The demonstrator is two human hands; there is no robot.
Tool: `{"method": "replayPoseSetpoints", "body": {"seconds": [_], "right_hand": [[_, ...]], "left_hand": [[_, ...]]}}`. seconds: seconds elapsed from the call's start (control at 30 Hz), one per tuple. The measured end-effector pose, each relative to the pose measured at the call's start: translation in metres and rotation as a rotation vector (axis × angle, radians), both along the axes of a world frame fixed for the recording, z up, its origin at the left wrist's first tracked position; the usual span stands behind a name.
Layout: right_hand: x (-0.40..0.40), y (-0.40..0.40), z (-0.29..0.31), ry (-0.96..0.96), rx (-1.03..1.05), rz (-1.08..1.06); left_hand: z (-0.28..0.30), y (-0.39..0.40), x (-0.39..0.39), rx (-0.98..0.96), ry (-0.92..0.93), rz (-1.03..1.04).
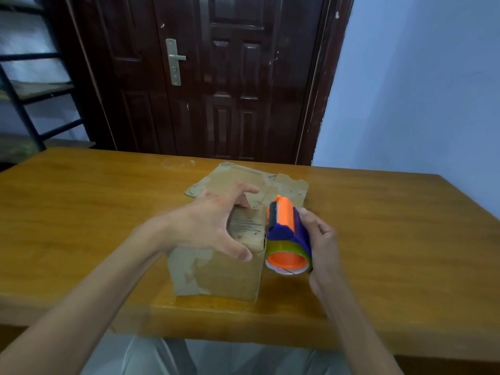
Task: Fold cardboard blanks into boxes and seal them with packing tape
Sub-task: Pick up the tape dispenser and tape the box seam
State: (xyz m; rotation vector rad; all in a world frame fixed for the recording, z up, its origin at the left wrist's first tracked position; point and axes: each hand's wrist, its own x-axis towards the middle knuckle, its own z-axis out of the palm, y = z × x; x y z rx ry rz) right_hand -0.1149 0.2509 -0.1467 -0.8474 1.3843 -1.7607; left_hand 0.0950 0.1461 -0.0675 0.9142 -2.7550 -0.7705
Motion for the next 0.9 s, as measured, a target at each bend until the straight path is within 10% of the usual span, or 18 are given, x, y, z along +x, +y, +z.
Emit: {"method": "replayPoseSetpoints", "body": {"seconds": [0.37, 0.9], "right_hand": [[-0.002, 0.005, 0.015, 0.206, -0.002, 0.061], [-0.001, 0.004, -0.011, 0.123, -0.030, 0.007]], "left_hand": [[-0.008, 0.016, 0.016, -0.009, 0.291, -0.060], [-0.017, 0.023, 0.022, -0.226, 0.213, -0.056]]}}
